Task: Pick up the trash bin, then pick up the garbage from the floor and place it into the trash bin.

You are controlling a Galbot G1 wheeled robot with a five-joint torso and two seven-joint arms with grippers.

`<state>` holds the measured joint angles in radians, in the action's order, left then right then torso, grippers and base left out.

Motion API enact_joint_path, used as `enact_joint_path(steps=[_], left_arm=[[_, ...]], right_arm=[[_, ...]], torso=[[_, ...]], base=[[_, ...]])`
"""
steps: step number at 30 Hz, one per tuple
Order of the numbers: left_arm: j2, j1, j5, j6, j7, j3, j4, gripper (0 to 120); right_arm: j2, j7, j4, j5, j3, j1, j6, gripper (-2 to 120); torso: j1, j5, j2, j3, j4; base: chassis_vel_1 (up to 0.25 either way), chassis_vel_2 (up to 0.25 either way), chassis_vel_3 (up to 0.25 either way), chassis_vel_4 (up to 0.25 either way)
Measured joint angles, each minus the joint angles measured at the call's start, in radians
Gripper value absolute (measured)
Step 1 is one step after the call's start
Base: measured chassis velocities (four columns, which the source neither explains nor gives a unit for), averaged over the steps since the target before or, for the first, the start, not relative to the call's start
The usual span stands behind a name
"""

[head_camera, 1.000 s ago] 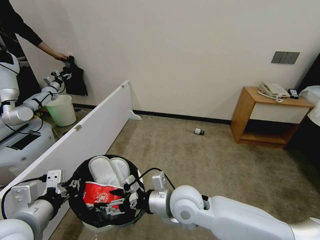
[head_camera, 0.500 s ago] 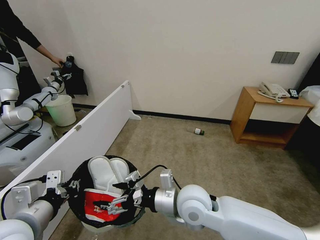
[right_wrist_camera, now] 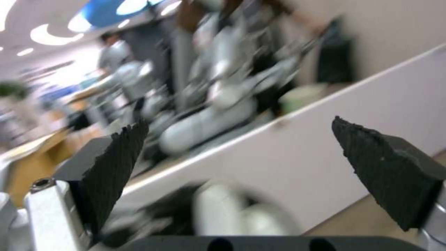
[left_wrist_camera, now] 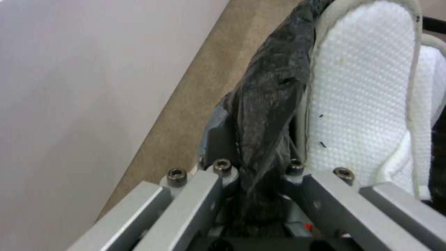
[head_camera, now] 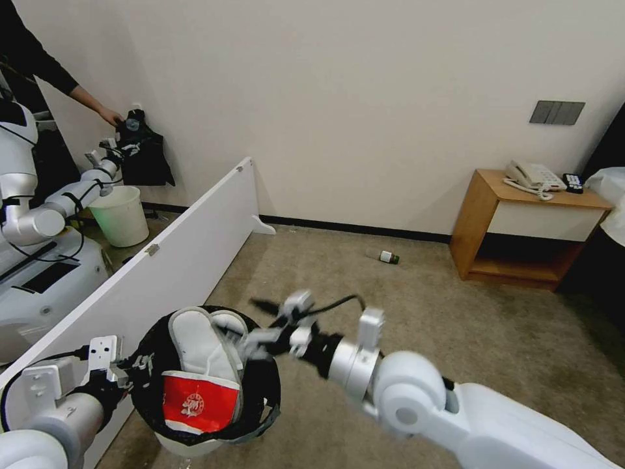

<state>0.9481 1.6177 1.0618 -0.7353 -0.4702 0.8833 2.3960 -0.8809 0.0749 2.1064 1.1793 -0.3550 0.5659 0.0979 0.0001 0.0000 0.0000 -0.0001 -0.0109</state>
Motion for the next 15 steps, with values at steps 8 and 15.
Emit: enact_joint_path(steps=[8,15], left_arm=[[0.035,-0.014,-0.016,0.0,0.012,0.009,-0.028,4],[0.055,-0.016,-0.053,0.0,0.031,0.002,-0.048,4]], right_arm=[[0.048,0.101,-0.012,-0.194,0.544,0.4,-0.023,100],[-0.022,-0.036,-0.001,-0.446,0.937,0.812,-0.038,100]], torso=[[0.0,0.0006,0.0,0.0,-0.0003],[0.0,0.0004,0.0,0.0,-0.0012]], base=[[0.0,0.0,0.0,0.0],[0.0,0.0,0.0,0.0]])
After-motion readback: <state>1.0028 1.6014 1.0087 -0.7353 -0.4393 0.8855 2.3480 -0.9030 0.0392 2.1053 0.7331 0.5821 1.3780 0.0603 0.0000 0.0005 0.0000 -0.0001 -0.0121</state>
